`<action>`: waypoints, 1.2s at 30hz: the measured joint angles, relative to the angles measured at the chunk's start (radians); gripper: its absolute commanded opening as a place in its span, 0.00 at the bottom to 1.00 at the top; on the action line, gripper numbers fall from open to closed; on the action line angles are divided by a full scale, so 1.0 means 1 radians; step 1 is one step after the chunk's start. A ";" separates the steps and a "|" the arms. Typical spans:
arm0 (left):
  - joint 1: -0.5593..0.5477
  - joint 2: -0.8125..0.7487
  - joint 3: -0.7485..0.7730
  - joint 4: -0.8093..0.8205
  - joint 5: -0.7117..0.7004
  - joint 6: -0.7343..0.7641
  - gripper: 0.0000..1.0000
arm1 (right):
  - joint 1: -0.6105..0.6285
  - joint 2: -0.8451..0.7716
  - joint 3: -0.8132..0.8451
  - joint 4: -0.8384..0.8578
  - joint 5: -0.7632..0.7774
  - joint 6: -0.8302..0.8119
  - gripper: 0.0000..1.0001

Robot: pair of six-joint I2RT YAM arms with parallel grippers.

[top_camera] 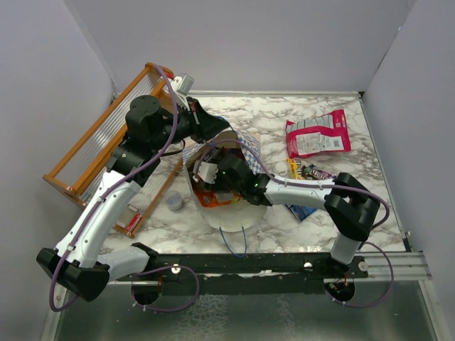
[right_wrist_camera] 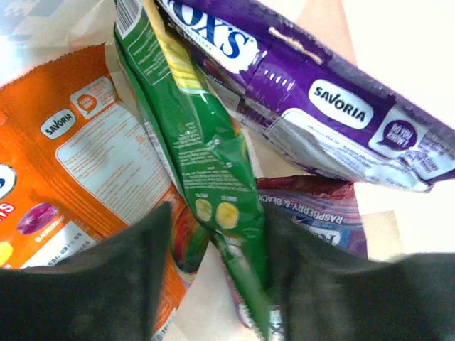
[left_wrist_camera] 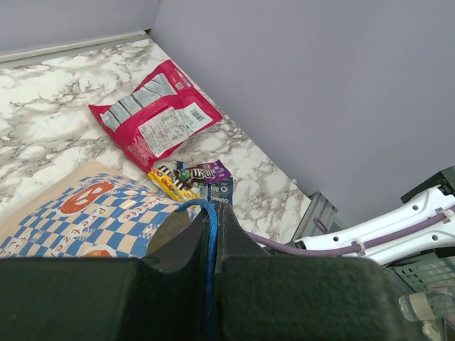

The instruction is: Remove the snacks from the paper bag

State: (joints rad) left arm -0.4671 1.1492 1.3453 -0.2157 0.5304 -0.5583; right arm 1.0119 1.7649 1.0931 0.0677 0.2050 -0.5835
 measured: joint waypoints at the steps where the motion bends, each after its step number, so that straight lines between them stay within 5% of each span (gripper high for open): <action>1: 0.000 0.000 0.000 0.000 0.000 0.000 0.00 | -0.001 -0.002 0.000 0.001 0.000 0.001 0.32; 4: 0.000 0.000 0.000 0.000 0.000 0.000 0.00 | -0.002 -0.008 0.000 0.001 0.000 0.000 0.19; 15: 0.000 0.001 0.000 0.000 -0.002 0.001 0.00 | -0.004 -0.100 -0.018 -0.078 -0.027 0.030 0.02; 24: 0.000 0.002 -0.007 0.000 -0.008 0.007 0.00 | -0.004 -0.349 -0.084 -0.086 -0.105 0.066 0.01; 36: 0.000 -0.002 -0.019 0.011 -0.035 0.004 0.00 | -0.004 -0.441 -0.095 -0.067 -0.113 0.094 0.01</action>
State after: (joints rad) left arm -0.4671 1.1477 1.3262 -0.2043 0.4957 -0.5541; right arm 1.0077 1.3239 0.9977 0.0006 0.0925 -0.4896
